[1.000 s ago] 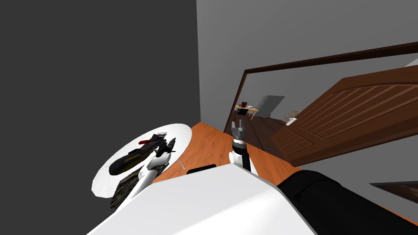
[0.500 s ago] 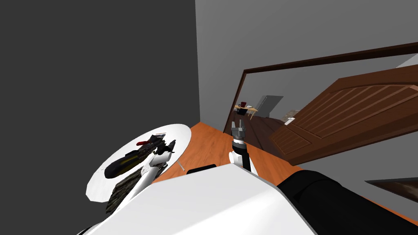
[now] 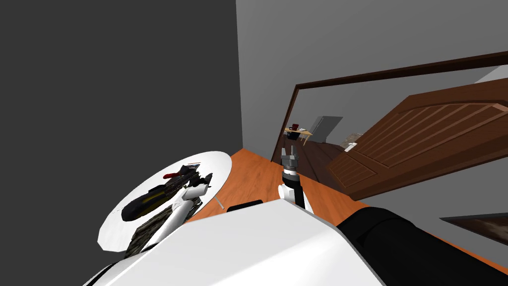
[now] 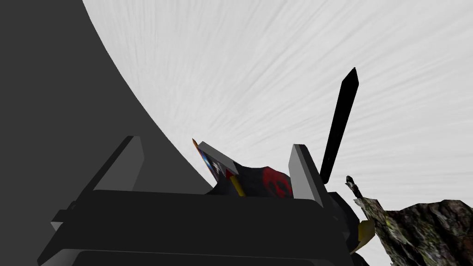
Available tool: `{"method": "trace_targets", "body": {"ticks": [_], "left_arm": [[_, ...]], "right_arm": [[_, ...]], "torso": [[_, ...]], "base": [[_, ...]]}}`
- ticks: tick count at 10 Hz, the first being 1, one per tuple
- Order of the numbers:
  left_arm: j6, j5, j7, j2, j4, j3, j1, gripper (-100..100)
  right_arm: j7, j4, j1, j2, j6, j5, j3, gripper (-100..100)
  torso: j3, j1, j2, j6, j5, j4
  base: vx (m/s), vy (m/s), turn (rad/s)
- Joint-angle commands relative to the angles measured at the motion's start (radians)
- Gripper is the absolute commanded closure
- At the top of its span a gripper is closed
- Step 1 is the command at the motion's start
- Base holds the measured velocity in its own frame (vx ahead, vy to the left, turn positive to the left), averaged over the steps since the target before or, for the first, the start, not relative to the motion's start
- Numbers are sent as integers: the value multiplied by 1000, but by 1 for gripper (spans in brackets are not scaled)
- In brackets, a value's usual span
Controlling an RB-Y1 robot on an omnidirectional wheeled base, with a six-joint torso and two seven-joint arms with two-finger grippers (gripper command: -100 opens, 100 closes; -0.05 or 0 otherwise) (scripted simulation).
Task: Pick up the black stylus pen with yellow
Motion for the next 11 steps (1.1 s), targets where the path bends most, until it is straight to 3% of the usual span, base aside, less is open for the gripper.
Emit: {"method": "trace_targets", "body": {"ticks": [1,2,4,5,6,11], "left_arm": [[20,1,-1,3,40,1,-13,-100],[55,5,-4,10,71,3,-43,-100],[55,5,-4,10,98,3,-43,-100],[89,9,-6,16,126,5,-72,-100],[89,9,-6,16,154,5,-72,-100],[182,21,-12,34,286,12,-152,-100]], "right_arm": [[0,0,0,0,0,0,0,0],[0,0,0,0,0,0,0,0],[0,0,0,0,0,0,0,0],[0,0,0,0,0,0,0,0],[0,0,0,0,0,0,0,0],[0,0,0,0,0,0,0,0]], "torso": [[0,0,0,0,0,0],[0,0,0,0,0,0],[0,0,0,0,0,0],[0,0,0,0,0,0],[0,0,0,0,0,0],[0,1,-1,0,0,0]], "base": [[17,-3,-25],[20,-3,-30],[15,0,-10],[20,1,-30],[23,2,-23],[28,5,-25]]}}
